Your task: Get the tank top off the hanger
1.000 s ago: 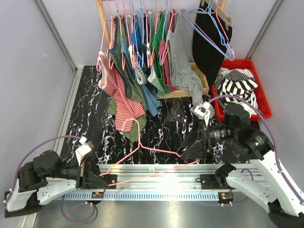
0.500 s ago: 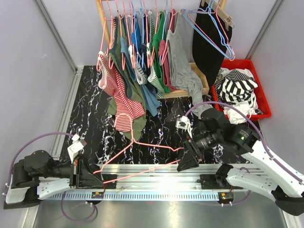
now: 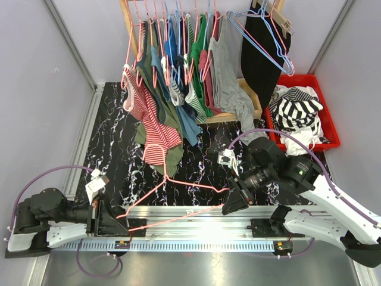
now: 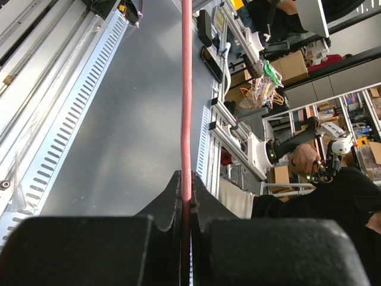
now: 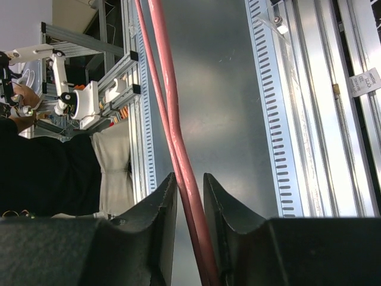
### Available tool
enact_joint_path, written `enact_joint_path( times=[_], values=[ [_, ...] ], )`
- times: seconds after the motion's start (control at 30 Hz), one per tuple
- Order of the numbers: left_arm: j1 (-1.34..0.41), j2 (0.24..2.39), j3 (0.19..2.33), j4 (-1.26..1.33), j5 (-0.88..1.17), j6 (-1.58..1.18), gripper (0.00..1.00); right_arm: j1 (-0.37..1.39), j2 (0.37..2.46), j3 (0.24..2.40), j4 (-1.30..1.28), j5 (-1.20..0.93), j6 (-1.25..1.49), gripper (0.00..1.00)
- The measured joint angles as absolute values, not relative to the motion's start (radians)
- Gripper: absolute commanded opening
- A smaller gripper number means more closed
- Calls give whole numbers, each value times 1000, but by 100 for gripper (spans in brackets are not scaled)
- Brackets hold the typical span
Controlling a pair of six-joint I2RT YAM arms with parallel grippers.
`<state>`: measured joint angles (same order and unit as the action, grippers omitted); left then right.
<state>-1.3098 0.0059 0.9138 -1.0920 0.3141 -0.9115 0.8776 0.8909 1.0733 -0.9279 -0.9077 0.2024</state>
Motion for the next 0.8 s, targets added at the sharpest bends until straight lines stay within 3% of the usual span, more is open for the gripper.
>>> enact_joint_path(
  times=[0.17,0.3,0.43,0.5,0.63,0.67,0.77,0.8],
  values=[
    [-1324,6,900,-1093,311,-922,0,878,891,1073,-928,-931,197,37],
    [-1326,6,889,-1090,306,-926,0,879,891,1073,-926,-941,194,37],
    [-1332,6,889,-1090,306,-926,0,879,892,1073,-926,-964,192,17],
    [-1335,6,889,-1091,306,-926,0,879,894,1074,-926,-982,187,0],
    [-1338,6,888,-1098,305,-926,0,881,896,1075,-926,-1014,187,0],
    [-1339,6,888,-1098,304,-926,8,881,896,1076,-926,-1013,187,0],
    [-1343,6,888,-1114,274,-926,46,881,899,1087,-928,-1003,184,0],
    [-1344,6,888,-1128,248,-930,75,883,900,1096,-927,-986,183,0]
  ],
)
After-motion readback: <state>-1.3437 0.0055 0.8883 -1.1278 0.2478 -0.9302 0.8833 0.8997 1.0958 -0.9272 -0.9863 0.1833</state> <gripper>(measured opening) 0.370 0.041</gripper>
